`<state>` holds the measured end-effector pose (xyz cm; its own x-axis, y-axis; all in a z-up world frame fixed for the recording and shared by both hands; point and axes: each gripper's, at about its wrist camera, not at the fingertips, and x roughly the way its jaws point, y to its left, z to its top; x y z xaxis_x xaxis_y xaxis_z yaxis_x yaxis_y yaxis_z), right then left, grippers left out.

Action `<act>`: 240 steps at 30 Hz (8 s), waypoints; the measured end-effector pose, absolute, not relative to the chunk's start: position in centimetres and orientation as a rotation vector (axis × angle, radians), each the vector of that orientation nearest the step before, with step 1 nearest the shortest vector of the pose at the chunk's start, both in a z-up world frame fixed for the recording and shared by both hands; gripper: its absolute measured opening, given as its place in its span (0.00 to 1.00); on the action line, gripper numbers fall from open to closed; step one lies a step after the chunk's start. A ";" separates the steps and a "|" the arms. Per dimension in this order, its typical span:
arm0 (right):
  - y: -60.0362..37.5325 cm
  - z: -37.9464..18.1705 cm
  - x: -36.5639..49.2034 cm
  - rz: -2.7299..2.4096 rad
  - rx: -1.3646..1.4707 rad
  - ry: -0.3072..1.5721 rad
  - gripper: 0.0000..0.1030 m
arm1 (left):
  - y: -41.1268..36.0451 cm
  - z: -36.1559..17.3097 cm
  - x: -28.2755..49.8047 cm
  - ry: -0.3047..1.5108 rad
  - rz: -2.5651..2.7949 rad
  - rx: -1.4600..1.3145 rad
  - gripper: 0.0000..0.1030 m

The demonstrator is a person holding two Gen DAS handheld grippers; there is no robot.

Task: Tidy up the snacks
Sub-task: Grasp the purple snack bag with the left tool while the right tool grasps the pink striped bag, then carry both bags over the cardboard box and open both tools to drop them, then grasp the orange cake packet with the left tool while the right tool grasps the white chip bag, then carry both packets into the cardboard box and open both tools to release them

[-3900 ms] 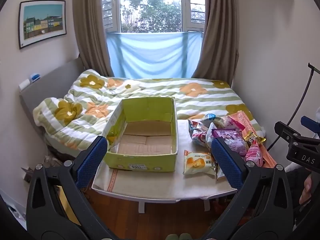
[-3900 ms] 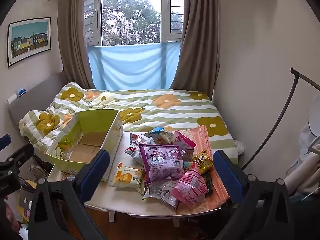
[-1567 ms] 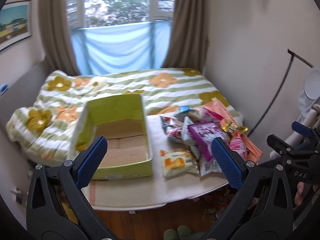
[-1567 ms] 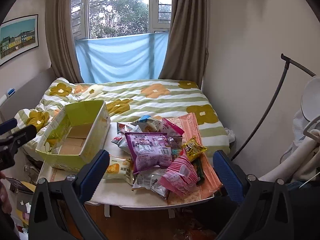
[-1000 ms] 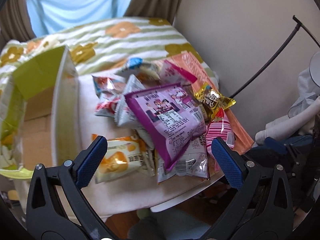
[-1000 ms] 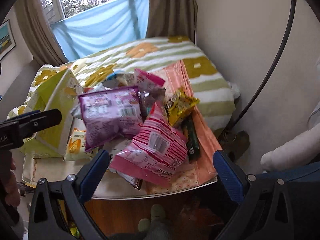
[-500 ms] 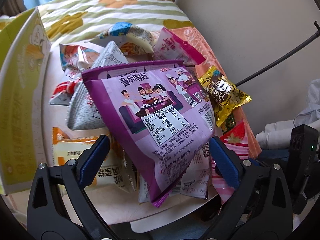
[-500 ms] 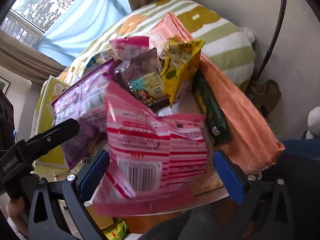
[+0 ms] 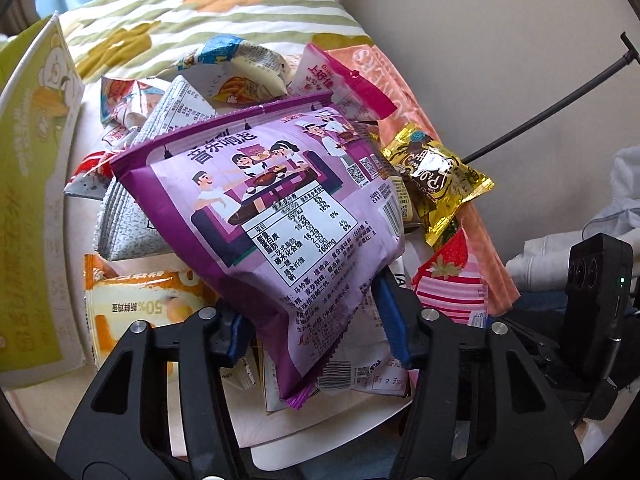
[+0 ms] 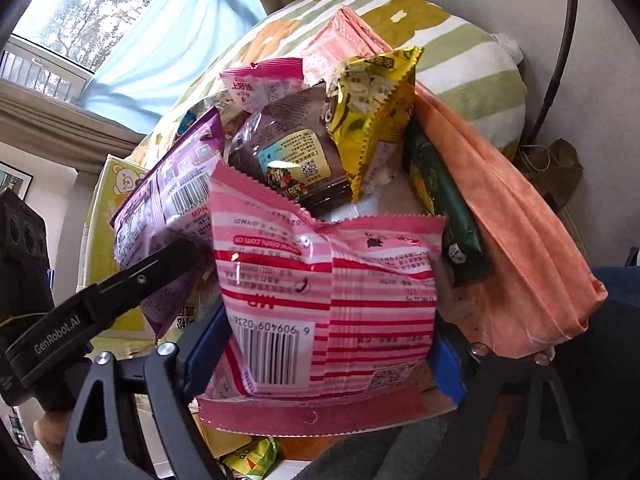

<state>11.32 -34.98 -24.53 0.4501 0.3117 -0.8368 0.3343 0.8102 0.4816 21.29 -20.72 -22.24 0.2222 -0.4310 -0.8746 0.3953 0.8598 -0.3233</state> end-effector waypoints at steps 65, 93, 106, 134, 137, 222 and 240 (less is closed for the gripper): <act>-2.0 -13.6 27.4 0.236 0.201 1.066 0.63 | 13.6 -15.2 32.1 1.030 -0.301 0.054 0.38; 1.1 -15.0 26.6 0.313 0.041 1.025 1.00 | 21.3 -13.1 25.5 1.008 -0.054 -0.119 1.00; -0.5 -13.6 23.7 0.269 0.074 0.952 1.00 | 21.2 -12.2 22.7 0.976 -0.059 -0.109 1.00; -12.9 -10.7 16.0 0.151 0.146 0.907 1.00 | 6.7 -9.3 18.7 0.914 -0.237 -0.037 1.00; -16.4 -10.6 14.3 0.140 0.112 0.883 1.00 | 2.9 -9.7 17.6 0.926 -0.251 -0.037 1.00; -24.9 -27.6 15.6 0.630 -0.364 1.146 0.68 | -14.2 -25.6 18.6 1.131 -0.297 0.275 0.71; -27.2 -21.3 13.7 0.554 -0.263 1.054 0.67 | -13.1 -18.3 14.2 1.029 -0.263 0.237 0.71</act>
<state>13.71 -27.20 -21.33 0.3749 0.3048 -0.8755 -0.5489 0.8341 0.0554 14.20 -13.14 -18.26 0.4893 -0.1041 -0.8659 0.3246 0.9433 0.0700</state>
